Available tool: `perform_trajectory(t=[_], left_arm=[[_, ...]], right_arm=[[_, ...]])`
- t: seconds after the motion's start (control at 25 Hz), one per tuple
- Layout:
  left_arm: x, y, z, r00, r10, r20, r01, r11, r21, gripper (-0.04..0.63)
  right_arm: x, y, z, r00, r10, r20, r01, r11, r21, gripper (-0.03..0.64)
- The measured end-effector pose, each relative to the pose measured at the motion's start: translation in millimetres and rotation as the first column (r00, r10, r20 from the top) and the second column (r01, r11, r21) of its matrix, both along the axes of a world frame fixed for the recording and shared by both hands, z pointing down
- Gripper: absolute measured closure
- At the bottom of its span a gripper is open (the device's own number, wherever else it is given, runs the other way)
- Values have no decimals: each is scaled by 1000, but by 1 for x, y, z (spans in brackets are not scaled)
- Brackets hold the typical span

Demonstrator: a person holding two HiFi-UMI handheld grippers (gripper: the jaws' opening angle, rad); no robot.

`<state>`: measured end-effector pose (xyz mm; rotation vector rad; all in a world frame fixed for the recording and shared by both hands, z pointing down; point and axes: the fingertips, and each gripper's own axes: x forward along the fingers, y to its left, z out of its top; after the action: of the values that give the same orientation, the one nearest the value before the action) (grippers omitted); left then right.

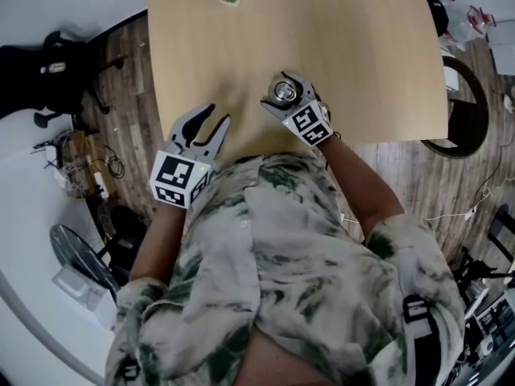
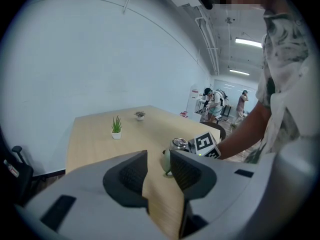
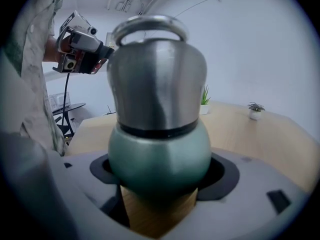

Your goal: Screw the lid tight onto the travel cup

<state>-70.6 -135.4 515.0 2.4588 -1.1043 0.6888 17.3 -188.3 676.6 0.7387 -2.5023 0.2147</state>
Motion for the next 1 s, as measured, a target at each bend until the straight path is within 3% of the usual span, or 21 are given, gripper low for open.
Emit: perform_trajectory(t=[0.48,0.8,1.0], left_arm=[[2,-2,-10,1000,-23,2,23,999,40,460],[12,-6,-42,999,-17,-37,20,996,89,460],[26,-17,-62,997,33,-75,-23,992,127,460]], right_arm=[[1,3,-9,999,-38,-6,38,998,-42,213],[10,5,-73,999,-54,9,54,996,-73,213],[15,2,-129,995,-98,-2,98,992,-74,213]])
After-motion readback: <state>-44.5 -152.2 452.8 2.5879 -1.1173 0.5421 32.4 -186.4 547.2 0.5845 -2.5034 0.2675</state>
